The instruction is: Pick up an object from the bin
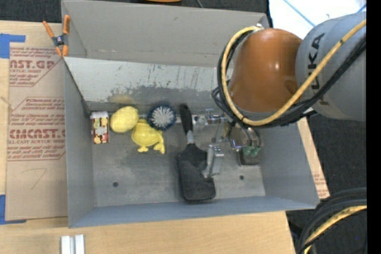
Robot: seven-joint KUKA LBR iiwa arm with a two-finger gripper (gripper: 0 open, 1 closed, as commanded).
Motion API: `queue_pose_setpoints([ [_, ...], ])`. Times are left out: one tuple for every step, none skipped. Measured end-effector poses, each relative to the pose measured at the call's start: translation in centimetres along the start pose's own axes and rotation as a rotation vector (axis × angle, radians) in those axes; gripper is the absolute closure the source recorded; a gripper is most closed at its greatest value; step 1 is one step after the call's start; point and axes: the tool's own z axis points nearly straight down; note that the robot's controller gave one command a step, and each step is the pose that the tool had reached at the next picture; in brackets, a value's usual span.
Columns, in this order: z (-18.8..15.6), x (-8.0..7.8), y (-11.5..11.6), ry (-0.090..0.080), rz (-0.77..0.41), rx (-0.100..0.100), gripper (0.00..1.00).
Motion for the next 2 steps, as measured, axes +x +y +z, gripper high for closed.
queue_pose_setpoints([
  [0.0, 0.0, 0.0, 0.000, 0.000, 0.000, 0.00],
  [4.1, -0.6, 0.7, 0.003, 0.049, -0.001, 0.00],
])
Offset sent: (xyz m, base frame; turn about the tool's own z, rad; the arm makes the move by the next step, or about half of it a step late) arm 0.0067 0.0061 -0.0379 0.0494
